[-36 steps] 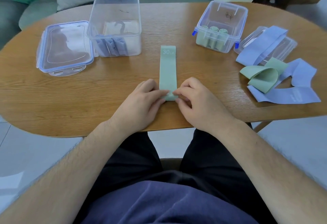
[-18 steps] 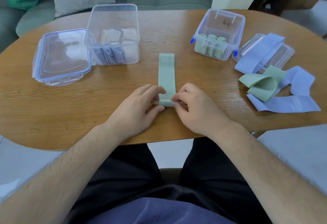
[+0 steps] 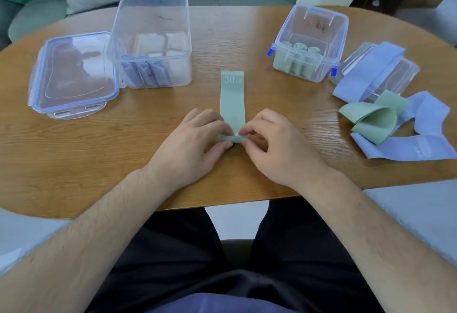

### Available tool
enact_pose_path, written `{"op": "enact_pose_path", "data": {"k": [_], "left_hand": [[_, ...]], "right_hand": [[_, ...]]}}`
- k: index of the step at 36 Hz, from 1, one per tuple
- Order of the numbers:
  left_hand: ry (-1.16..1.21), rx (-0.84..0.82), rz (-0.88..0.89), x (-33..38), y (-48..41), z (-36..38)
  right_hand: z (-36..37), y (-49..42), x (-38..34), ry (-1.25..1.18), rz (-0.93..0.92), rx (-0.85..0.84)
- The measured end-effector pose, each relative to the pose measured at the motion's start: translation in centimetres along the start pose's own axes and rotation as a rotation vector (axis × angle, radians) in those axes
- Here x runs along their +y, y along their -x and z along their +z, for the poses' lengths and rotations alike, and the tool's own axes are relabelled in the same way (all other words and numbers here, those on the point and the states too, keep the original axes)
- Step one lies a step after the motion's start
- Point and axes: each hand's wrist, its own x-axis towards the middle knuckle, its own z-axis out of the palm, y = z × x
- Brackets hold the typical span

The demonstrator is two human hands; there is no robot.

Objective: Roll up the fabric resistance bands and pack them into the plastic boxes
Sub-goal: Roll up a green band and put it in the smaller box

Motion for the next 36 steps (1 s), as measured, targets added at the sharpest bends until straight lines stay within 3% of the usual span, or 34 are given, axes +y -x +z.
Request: {"op": "enact_pose_path", "data": {"k": [23,36], "left_hand": [[-0.048,0.017,0.010,-1.6,-2.2,0.8],[-0.065,-0.024,0.049,-3.1,-4.2,0.3]], "right_hand": [[-0.3,-2.7,1.9,-0.045,-0.096,-0.001],[0.1,-5.0,2.9,-0.006,-0.029,0.013]]}}
